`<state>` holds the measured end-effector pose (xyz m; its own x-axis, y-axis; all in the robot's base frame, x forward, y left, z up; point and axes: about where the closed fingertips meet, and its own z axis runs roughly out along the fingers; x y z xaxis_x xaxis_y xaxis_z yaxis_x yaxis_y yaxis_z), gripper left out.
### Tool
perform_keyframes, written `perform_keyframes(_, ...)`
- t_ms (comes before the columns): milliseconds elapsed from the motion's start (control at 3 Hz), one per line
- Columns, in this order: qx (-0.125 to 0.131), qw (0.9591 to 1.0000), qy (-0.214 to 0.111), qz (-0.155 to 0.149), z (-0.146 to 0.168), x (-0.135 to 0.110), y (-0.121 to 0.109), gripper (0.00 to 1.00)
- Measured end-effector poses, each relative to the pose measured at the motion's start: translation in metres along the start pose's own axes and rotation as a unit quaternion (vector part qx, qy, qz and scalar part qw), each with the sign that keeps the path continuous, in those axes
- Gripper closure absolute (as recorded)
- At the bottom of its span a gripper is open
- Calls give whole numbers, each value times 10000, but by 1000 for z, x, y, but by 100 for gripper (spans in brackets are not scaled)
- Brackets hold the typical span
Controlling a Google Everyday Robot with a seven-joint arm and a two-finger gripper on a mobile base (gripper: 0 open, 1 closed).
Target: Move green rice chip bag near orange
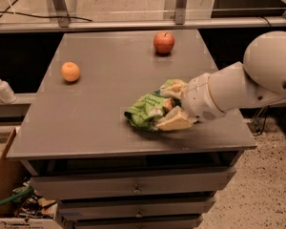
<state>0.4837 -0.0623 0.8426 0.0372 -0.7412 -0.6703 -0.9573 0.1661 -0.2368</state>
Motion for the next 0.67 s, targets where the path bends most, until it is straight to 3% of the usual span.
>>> perform_keyframes(333, 187, 9998, -38, -104, -13, -15, -22, 100)
perform_keyframes(667, 385, 9988, -159, -243, -28, -38, -47, 100)
